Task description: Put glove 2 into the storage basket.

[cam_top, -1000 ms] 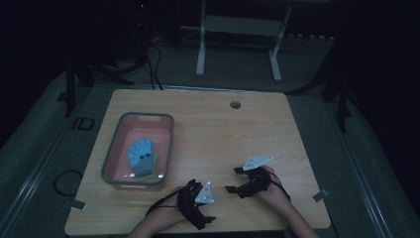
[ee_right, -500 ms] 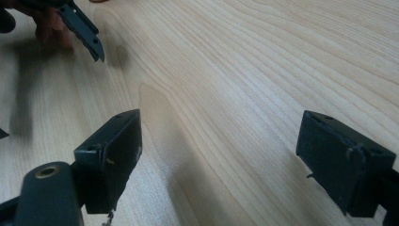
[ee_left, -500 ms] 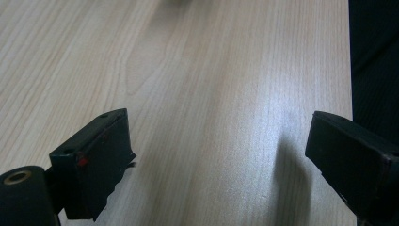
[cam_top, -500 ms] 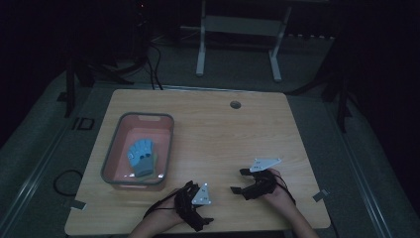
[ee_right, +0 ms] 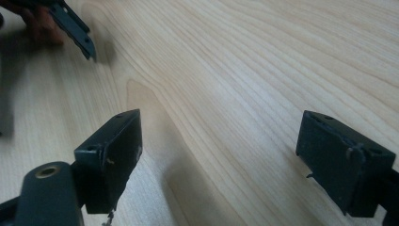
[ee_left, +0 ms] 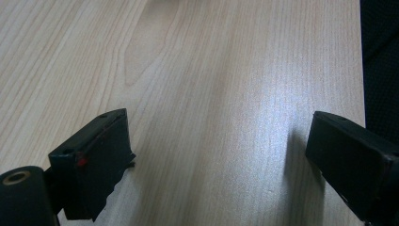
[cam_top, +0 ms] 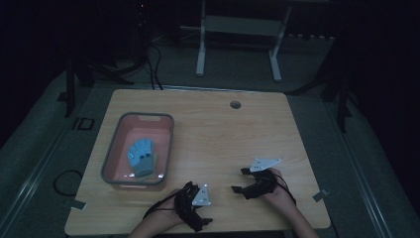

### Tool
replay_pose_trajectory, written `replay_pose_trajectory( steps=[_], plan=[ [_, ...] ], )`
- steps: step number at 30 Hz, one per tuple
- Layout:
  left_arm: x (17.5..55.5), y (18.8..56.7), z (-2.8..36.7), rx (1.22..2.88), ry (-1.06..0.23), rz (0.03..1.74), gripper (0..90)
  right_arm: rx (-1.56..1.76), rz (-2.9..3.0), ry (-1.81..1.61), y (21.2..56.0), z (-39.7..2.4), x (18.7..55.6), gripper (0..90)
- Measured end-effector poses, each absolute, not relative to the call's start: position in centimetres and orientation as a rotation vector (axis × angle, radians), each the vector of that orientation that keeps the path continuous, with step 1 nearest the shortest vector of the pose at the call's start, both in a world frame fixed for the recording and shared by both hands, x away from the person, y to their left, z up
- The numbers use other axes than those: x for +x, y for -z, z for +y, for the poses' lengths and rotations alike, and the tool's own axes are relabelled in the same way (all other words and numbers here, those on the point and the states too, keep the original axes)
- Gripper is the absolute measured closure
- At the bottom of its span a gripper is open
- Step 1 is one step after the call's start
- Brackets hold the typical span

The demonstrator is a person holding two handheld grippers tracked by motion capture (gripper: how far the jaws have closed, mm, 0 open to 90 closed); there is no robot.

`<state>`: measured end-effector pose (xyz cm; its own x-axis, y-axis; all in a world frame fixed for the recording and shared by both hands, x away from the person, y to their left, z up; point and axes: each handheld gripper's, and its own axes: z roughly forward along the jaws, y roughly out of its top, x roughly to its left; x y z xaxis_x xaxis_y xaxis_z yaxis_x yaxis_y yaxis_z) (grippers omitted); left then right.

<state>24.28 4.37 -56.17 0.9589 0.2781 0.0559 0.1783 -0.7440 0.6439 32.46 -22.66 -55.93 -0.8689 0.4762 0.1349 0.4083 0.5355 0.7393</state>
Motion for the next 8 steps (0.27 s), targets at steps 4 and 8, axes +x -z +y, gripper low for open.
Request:
replay_pose_trajectory(
  steps=[4,8],
  plan=[
    [24.34,56.1,4.45,2.42,-0.189,0.318,7.5,0.774,2.677,-1.262,55.93,-22.66,32.46,15.0],
    [24.33,56.04,4.47,2.414,-0.185,0.323,7.5,0.783,2.675,-1.26,55.95,-22.68,32.51,15.0]
  ],
)
